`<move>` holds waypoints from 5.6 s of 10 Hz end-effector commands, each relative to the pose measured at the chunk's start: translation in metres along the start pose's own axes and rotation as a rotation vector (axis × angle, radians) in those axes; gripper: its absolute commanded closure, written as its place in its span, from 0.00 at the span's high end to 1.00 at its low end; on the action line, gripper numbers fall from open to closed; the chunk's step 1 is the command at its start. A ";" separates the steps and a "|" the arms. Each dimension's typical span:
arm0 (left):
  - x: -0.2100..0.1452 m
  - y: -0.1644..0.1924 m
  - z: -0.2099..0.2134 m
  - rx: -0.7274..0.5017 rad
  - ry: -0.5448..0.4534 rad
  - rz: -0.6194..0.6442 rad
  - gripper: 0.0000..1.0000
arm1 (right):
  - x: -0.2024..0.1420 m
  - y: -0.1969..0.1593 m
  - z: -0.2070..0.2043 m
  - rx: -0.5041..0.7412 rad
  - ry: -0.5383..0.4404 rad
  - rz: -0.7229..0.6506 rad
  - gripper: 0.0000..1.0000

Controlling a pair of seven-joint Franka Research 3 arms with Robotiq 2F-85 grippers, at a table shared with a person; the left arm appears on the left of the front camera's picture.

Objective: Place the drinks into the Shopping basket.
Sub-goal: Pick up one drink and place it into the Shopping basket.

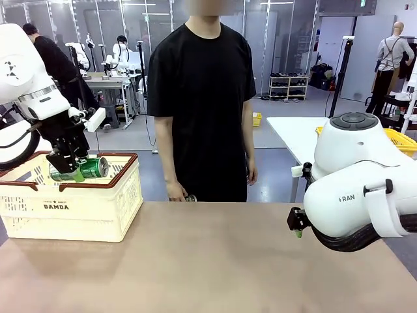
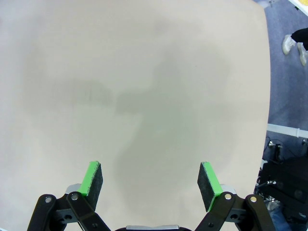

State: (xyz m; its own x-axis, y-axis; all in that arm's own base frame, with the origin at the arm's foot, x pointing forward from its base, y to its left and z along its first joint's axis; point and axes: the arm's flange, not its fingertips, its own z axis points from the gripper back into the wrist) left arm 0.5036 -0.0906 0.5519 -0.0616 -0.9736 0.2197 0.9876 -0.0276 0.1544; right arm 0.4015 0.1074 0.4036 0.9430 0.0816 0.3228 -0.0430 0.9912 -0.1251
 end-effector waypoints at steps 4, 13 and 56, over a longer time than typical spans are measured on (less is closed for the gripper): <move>0.001 -0.001 0.002 0.023 -0.004 0.000 0.58 | 0.001 0.000 -0.001 0.003 0.004 -0.006 1.00; -0.012 0.076 0.011 -0.059 0.133 -0.007 0.58 | 0.001 0.000 -0.001 0.003 0.004 -0.006 1.00; -0.119 0.196 -0.261 -0.280 0.139 0.019 0.58 | 0.001 0.000 -0.001 0.003 0.004 -0.006 1.00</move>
State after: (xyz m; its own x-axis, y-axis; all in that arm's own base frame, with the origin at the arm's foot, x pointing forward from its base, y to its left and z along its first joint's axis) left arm 0.7349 -0.0394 0.3089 -0.0366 -0.9964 0.0765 0.9933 -0.0446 -0.1066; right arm 0.4015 0.1074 0.4037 0.9429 0.0816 0.3229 -0.0430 0.9912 -0.1251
